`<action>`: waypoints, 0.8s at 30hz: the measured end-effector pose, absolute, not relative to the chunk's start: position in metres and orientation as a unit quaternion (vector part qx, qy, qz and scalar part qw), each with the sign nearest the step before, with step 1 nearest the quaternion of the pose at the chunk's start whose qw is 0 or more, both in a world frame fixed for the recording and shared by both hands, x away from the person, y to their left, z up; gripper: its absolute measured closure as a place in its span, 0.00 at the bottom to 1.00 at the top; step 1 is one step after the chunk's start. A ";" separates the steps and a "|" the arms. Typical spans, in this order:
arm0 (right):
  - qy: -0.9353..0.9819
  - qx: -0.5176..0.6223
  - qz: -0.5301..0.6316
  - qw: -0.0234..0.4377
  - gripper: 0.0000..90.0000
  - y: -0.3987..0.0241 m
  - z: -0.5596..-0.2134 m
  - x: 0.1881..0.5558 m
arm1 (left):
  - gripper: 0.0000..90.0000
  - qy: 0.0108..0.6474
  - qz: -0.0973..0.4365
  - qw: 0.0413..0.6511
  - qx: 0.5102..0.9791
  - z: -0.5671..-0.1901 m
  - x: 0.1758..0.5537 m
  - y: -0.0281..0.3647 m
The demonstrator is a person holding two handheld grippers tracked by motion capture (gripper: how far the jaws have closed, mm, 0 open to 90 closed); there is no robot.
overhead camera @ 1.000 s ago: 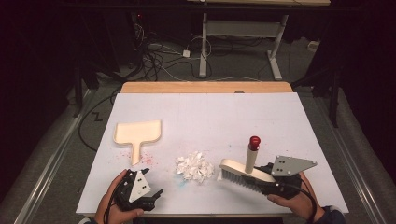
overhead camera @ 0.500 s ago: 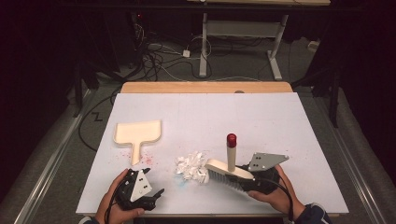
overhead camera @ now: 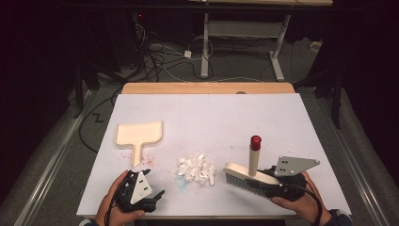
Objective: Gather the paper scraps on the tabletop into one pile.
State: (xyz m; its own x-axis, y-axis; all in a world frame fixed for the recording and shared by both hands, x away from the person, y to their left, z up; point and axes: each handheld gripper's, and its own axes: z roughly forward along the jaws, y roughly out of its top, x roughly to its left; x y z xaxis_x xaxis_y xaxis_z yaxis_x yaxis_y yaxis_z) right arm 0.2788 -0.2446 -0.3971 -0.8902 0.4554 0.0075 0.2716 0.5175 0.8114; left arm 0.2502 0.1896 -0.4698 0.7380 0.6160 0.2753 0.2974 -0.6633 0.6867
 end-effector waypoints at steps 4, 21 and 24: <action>0.869 0.235 0.430 0.071 0.76 -0.264 -0.402 0.279 | 0.20 0.260 0.252 0.317 0.877 -0.469 0.249 0.189; 0.866 0.366 0.342 0.003 0.63 -0.295 -0.432 0.367 | 0.20 0.258 0.242 0.315 0.881 -0.472 0.254 0.184; 0.873 0.367 0.319 0.031 0.56 -0.294 -0.429 0.378 | 0.20 0.260 0.239 0.316 0.880 -0.473 0.256 0.184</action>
